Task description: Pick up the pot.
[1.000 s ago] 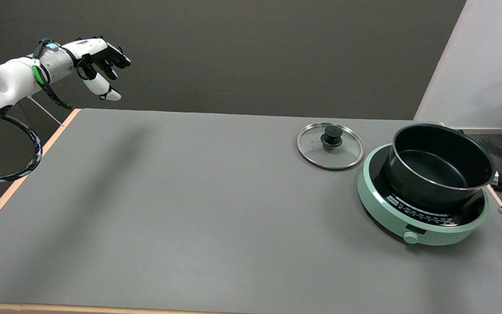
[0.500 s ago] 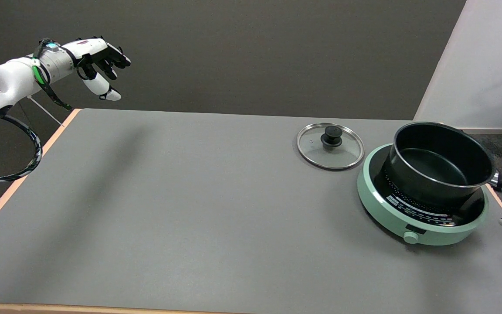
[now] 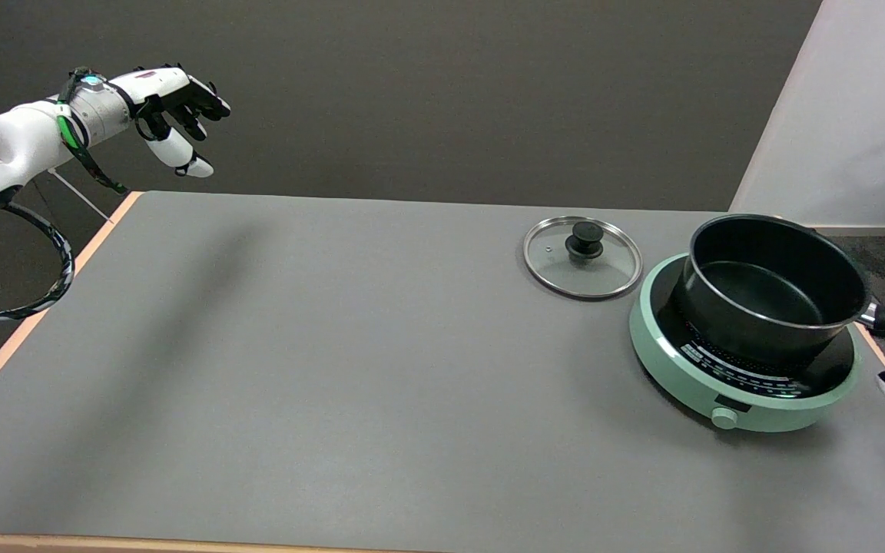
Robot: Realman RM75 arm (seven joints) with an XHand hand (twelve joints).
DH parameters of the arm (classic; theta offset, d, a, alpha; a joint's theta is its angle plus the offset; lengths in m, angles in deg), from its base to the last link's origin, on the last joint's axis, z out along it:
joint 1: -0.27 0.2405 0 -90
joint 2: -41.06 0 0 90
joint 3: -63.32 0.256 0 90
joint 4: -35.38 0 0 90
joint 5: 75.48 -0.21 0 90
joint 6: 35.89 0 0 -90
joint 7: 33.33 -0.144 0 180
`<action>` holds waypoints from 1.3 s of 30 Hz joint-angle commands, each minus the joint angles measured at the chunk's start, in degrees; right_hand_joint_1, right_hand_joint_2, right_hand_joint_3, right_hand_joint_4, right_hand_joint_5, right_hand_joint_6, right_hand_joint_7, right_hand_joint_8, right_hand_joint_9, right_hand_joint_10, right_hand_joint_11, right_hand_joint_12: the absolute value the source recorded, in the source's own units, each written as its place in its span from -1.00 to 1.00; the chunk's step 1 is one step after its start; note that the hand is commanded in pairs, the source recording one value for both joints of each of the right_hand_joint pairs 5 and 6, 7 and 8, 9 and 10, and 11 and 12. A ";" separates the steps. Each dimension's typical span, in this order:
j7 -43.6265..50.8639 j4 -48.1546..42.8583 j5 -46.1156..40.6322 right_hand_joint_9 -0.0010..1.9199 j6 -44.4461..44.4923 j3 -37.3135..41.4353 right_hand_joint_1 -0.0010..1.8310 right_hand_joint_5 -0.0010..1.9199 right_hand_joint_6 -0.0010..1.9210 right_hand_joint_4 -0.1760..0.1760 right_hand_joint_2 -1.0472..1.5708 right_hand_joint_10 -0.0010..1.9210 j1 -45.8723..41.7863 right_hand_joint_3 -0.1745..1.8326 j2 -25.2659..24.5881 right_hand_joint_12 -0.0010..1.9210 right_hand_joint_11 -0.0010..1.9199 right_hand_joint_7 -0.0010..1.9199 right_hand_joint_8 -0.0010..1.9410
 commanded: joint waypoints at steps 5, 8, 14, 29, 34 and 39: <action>0.94 -2.40 -3.86 0.82 2.18 -0.70 0.47 0.82 0.82 -0.59 -0.54 0.82 -0.45 0.89 1.26 0.82 0.82 0.82 0.80; 1.58 -2.76 -4.35 0.82 3.43 -1.38 0.47 0.82 0.82 -0.59 -0.54 0.82 -0.78 0.89 1.48 0.82 0.82 0.82 0.80; 1.58 -3.42 -4.43 0.80 3.98 -1.51 0.44 0.80 0.80 -0.65 -0.55 0.80 -1.87 0.92 1.24 0.80 0.80 0.80 0.78; 1.58 -3.88 -3.87 0.81 5.29 -1.57 0.42 0.81 0.81 -0.66 -0.39 0.81 -1.72 1.00 1.83 0.81 0.81 0.81 0.79; 1.23 -3.80 -3.84 0.81 5.96 -1.73 0.38 0.81 0.81 -0.62 -0.03 0.81 -1.47 1.00 2.20 0.81 0.81 0.81 0.79; 1.02 -3.69 -4.08 0.83 6.30 -1.80 0.15 0.83 0.83 -0.54 0.54 0.83 -1.47 0.30 2.20 0.83 0.83 0.83 0.81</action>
